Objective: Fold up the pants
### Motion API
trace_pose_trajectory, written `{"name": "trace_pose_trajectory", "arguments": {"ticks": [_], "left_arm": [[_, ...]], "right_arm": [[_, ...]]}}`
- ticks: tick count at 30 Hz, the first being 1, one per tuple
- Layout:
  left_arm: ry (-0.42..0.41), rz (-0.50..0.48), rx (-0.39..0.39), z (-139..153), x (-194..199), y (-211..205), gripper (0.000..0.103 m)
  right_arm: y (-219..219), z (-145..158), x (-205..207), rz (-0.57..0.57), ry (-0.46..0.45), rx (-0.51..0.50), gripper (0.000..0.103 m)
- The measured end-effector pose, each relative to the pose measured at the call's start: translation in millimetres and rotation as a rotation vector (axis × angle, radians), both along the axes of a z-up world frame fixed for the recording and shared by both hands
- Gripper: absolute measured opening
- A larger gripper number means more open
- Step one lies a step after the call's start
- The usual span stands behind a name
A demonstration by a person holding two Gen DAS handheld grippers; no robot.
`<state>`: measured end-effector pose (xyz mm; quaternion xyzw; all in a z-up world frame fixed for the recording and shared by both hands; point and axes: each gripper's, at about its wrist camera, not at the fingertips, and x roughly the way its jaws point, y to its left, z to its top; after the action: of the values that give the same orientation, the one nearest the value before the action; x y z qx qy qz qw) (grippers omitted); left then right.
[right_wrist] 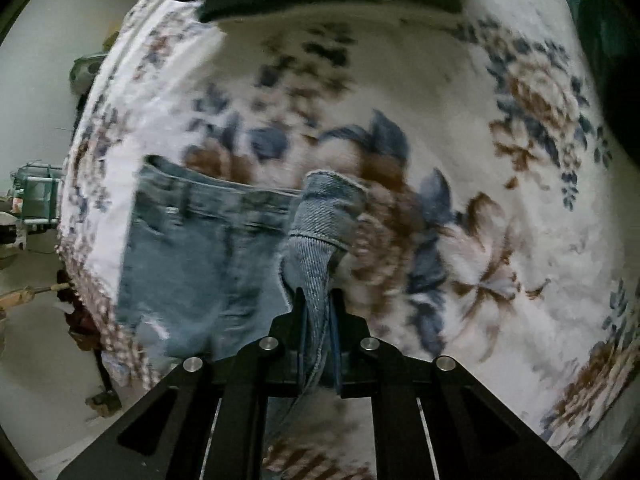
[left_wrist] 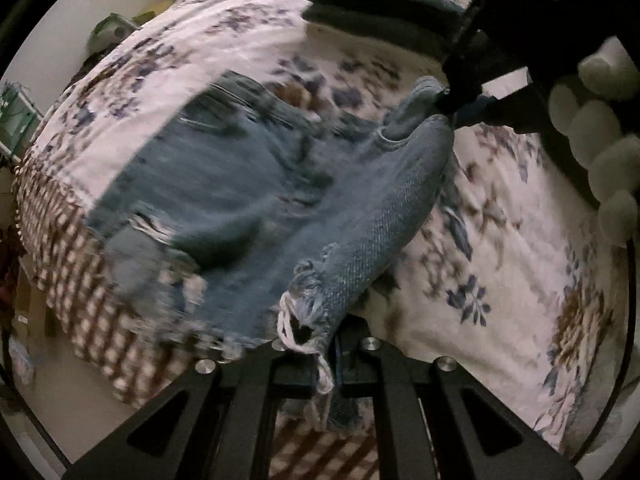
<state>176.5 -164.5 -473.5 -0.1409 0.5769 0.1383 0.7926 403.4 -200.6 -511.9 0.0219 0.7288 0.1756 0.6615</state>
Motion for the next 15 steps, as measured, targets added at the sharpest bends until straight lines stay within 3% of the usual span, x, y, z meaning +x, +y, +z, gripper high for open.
{"name": "trace_pose_trajectory", "arguments": {"ticks": [4, 6, 15], "left_arm": [[-0.030, 0.027, -0.002, -4, 10, 20, 0.003], [-0.040, 0.046, -0.002, 2, 16, 49, 0.003], [-0.023, 0.157, -0.062, -19, 13, 166, 0.003]], "right_arm": [[24, 33, 2, 0.020, -0.025, 0.000, 0.010], [47, 41, 3, 0.030, -0.034, -0.009, 0.010], [182, 31, 4, 0.069, -0.052, -0.061, 0.010]]}}
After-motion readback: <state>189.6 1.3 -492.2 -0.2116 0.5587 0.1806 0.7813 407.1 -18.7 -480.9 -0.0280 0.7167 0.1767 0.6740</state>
